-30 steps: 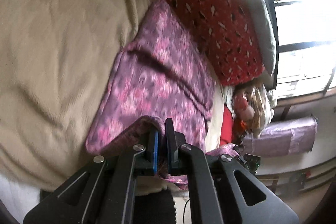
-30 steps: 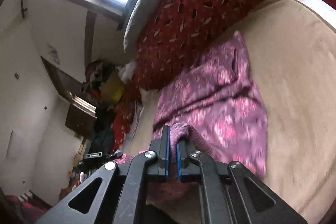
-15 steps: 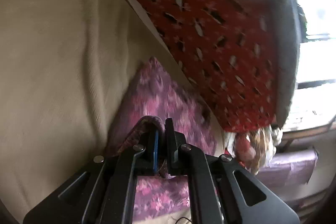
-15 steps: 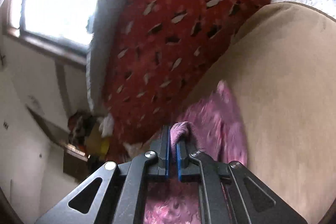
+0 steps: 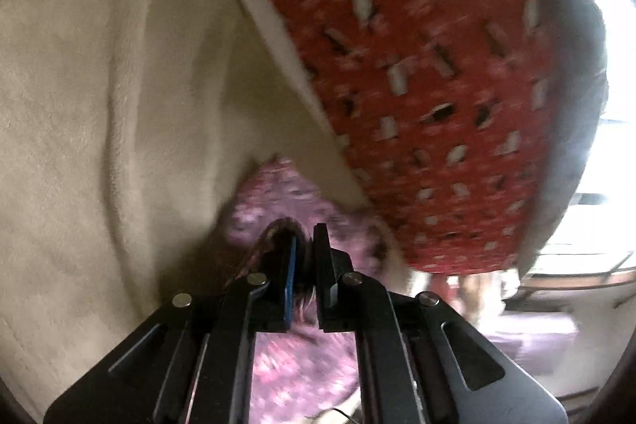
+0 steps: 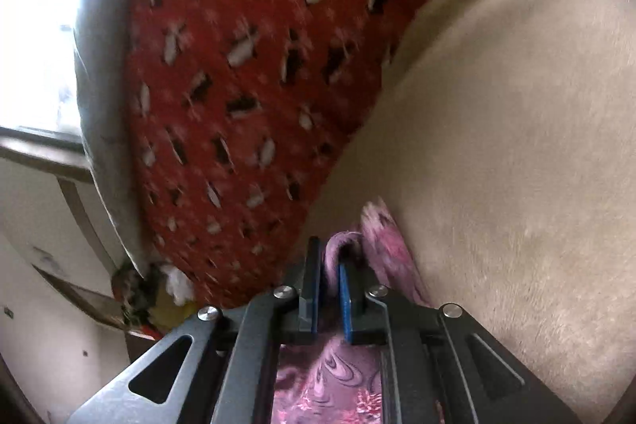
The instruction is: Fold small clothes
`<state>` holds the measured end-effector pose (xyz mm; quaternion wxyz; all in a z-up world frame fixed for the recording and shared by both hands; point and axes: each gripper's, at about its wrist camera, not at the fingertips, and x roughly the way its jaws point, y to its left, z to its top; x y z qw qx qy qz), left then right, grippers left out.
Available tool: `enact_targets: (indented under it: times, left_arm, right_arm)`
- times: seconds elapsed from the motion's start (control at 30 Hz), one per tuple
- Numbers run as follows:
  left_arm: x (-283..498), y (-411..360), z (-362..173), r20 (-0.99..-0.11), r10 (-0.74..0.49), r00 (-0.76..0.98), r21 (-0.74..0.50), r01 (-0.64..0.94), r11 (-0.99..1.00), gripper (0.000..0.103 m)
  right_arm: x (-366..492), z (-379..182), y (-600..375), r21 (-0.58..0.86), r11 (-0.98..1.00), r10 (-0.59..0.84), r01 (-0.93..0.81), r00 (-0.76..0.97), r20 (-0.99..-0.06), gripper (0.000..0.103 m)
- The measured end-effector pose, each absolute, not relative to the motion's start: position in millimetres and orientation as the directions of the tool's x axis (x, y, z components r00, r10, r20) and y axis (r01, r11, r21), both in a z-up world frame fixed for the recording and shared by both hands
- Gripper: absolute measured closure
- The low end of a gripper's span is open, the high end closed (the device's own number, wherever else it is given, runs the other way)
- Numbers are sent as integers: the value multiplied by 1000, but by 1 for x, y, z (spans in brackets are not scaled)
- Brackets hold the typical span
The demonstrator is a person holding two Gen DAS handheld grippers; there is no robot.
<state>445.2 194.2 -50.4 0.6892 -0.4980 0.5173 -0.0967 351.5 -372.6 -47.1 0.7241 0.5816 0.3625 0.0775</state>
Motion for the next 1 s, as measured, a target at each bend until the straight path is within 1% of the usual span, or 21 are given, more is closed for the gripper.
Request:
enact_targets:
  times: [0.03, 0.07, 0.1, 0.13, 0.17, 0.2, 0.23, 0.27, 0.33, 0.4, 0.47, 0.63, 0.73, 0.87, 0.9, 0.93, 0.97, 1.0]
  left_arm:
    - [443, 198, -45, -620, -632, 466, -785, -382, 488, 87]
    - [439, 204, -37, -630, -602, 491, -777, -382, 501, 79]
    - [434, 210, -29, -644, -573, 507, -764, -383, 520, 62]
    - [431, 213, -27, -651, -561, 512, -757, -384, 528, 53]
    - [427, 215, -24, -662, -550, 509, -746, -377, 549, 53]
    - [422, 211, -22, -682, -550, 482, -725, -345, 597, 53]
    - [421, 208, -22, -697, -549, 462, -708, -324, 627, 51]
    - [416, 199, -24, -730, -539, 421, -669, -277, 690, 51]
    - [413, 185, -30, -773, -509, 379, -610, -224, 760, 51]
    - [408, 166, -40, -807, -493, 325, -559, -152, 815, 51]
    - [408, 153, -48, -826, -476, 302, -529, -124, 840, 51]
    - [428, 123, -60, -867, -415, 276, -457, -106, 883, 51]
    - [447, 115, -57, -882, -351, 315, -407, -134, 903, 51]
    - [471, 118, -60, -884, -307, 351, -390, -194, 900, 51]
    - [476, 119, -63, -890, -298, 346, -383, -208, 900, 51]
    - [479, 118, -64, -893, -291, 343, -373, -205, 905, 58]
    - [481, 117, -64, -894, -280, 349, -361, -195, 912, 72]
    - [482, 116, -63, -893, -280, 351, -360, -187, 914, 99]
  right_arm:
    - [349, -45, -376, 905, 292, 525, 308, 740, -421, 92]
    - [346, -44, -378, 912, 274, 516, 307, 753, -408, 84]
    - [339, -43, -384, 923, 239, 489, 301, 784, -382, 72]
    - [335, -43, -390, 932, 211, 464, 294, 810, -360, 64]
    - [328, -42, -397, 940, 187, 438, 284, 832, -339, 50]
    - [325, -40, -400, 939, 193, 429, 286, 836, -343, 48]
    - [324, -38, -402, 921, 240, 433, 306, 816, -384, 48]
    - [325, -36, -402, 901, 292, 441, 319, 791, -424, 48]
    - [328, -31, -394, 825, 449, 440, 344, 718, -539, 48]
    - [331, -31, -385, 762, 549, 427, 343, 669, -608, 48]
    - [338, -33, -375, 722, 604, 415, 337, 640, -646, 48]
    - [357, -41, -352, 663, 674, 395, 327, 599, -697, 48]
    - [365, -46, -340, 627, 713, 381, 313, 579, -721, 48]
    - [371, -47, -336, 615, 731, 373, 297, 581, -724, 48]
    - [373, -47, -335, 610, 738, 373, 288, 579, -725, 53]
    - [376, -46, -333, 603, 750, 375, 271, 576, -727, 57]
    - [379, -46, -331, 600, 758, 385, 255, 568, -727, 76]
    - [381, -45, -330, 600, 762, 394, 243, 562, -727, 95]
